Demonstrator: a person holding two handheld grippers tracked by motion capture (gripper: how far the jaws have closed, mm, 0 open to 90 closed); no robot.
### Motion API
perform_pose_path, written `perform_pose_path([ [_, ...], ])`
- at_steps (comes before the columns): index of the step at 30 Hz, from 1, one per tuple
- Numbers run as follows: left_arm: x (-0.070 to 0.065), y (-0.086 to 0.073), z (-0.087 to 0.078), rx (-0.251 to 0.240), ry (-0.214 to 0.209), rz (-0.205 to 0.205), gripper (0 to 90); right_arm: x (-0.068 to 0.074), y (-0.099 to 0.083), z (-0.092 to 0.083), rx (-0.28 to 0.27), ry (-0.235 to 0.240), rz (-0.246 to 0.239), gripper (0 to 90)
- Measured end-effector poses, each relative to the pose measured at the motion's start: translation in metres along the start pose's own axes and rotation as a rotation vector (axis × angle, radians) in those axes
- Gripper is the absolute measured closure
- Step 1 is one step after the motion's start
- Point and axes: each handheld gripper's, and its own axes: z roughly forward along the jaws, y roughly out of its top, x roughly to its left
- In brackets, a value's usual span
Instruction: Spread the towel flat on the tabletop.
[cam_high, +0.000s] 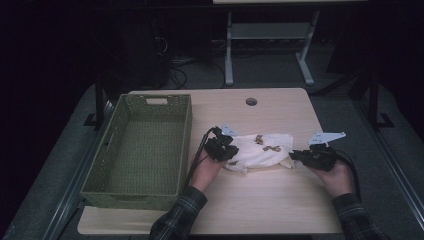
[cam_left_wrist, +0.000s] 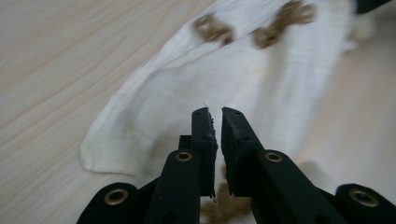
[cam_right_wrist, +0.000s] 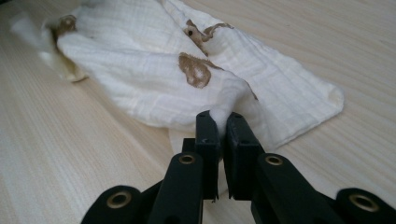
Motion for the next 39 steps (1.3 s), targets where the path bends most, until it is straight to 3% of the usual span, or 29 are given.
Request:
perform_pose_path([
  [4, 0.006, -0.003, 0.015, 0.007, -0.007, -0.037, 80.8, -0.002, -0.001, 0.001, 0.005, -0.005, -0.005, 84.4],
  [10, -0.016, -0.002, -0.005, -0.031, -0.04, 0.017, 75.8, -0.006, -0.003, 0.001, 0.006, -0.009, 0.002, 84.1],
  [14, -0.035, -0.014, -0.016, -0.022, -0.083, 0.055, 74.4, -0.006, -0.003, -0.001, 0.001, -0.004, 0.005, 79.8],
  [19, -0.052, -0.031, -0.008, 0.01, -0.12, 0.077, 71.2, -0.007, -0.005, -0.008, -0.016, 0.015, 0.027, 71.6],
  [25, -0.061, -0.035, 0.006, 0.043, -0.115, 0.102, 67.2, -0.003, -0.016, -0.018, -0.002, 0.035, 0.051, 70.4],
  [29, -0.064, -0.037, 0.013, 0.074, -0.095, 0.123, 69.4, -0.003, -0.021, -0.012, 0.017, 0.067, 0.064, 68.4],
  [31, -0.064, -0.038, 0.015, 0.072, -0.086, 0.124, 74.8, -0.001, -0.021, -0.006, 0.032, 0.084, 0.047, 68.3],
  [34, -0.061, -0.037, 0.014, 0.076, -0.089, 0.116, 83.0, 0.007, -0.021, 0.005, 0.103, 0.073, 0.006, 76.2],
  [35, -0.061, -0.037, 0.013, 0.077, -0.088, 0.115, 84.5, 0.008, -0.022, 0.008, 0.124, 0.056, -0.008, 82.6],
  [37, -0.059, -0.037, 0.01, 0.074, -0.101, 0.102, 84.9, 0.007, -0.022, 0.007, 0.131, 0.04, -0.013, 84.6],
  [39, -0.057, -0.036, 0.002, 0.052, -0.099, 0.086, 85.1, 0.004, -0.022, 0.0, 0.101, 0.036, -0.011, 84.9],
])
